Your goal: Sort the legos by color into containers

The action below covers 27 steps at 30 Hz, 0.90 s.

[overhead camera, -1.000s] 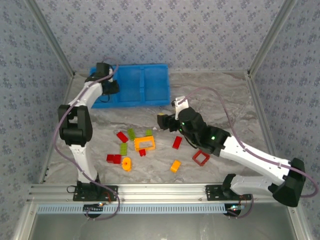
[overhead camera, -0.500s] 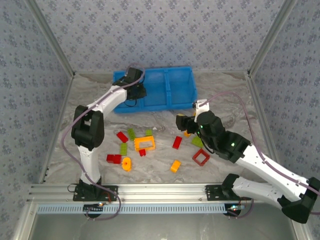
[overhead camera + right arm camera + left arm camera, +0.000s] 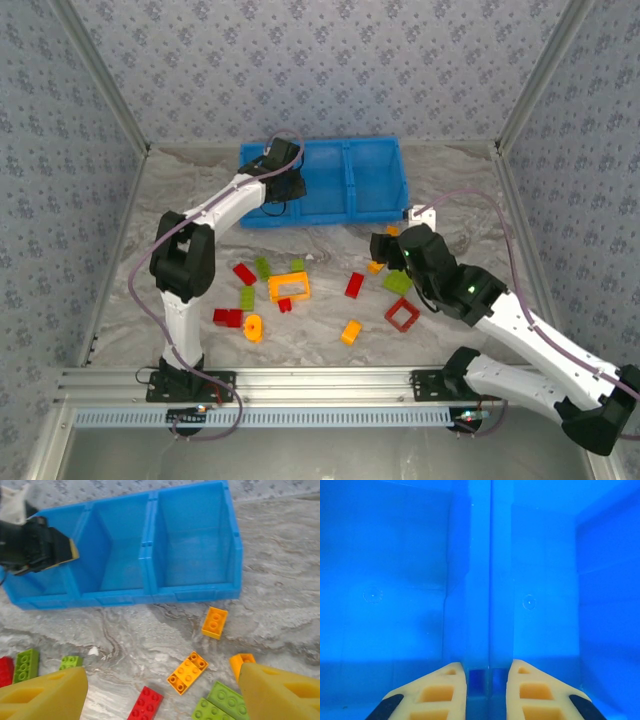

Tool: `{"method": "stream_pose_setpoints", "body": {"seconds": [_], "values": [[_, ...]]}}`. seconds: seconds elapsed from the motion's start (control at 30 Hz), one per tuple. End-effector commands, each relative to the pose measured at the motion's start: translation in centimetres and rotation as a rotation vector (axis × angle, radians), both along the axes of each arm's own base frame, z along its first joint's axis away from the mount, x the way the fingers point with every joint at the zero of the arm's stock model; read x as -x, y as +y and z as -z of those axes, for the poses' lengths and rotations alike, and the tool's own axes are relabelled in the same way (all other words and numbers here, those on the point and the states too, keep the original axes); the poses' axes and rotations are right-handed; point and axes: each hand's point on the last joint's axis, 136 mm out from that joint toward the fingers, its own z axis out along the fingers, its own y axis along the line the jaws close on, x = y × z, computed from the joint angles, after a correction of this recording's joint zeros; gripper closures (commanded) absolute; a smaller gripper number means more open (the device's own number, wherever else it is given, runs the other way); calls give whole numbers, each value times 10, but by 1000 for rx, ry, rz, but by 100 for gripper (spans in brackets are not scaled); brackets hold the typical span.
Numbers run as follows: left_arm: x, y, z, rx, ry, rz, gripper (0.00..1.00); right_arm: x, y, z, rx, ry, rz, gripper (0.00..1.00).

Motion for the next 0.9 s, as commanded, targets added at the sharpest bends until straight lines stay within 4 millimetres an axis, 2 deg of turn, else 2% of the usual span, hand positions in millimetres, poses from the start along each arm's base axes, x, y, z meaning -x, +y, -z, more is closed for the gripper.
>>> {"method": "stream_pose_setpoints", "body": {"seconds": [0.0,0.03,0.17,0.27,0.4,0.5,0.57,0.6,0.63,0.73,0.87], "values": [[-12,-23,-30,88,-64,26,82,3,-20,20,27,86,85,19],[-11,-23,-32,88,-63,26,69,2,-22,23,28,104,94,19],[-5,-18,-52,87,-91,18,46,-1,-26,33,41,157,112,19],[3,-13,-77,99,-137,17,25,-2,-31,40,64,196,130,20],[24,-8,-117,131,-208,34,23,-5,-43,55,70,294,178,21],[57,-17,-139,225,-245,98,23,-10,-48,73,106,381,155,22],[88,-31,-142,287,-252,174,22,-14,-55,90,140,461,146,22],[107,-38,-143,308,-258,211,12,-16,-57,101,160,504,136,23],[127,-46,-142,327,-263,249,8,-18,-59,109,180,542,123,23],[181,-61,-131,373,-258,319,8,-27,-69,133,235,639,124,25],[236,-66,-112,418,-266,332,8,-43,-72,155,259,703,105,25]]}}
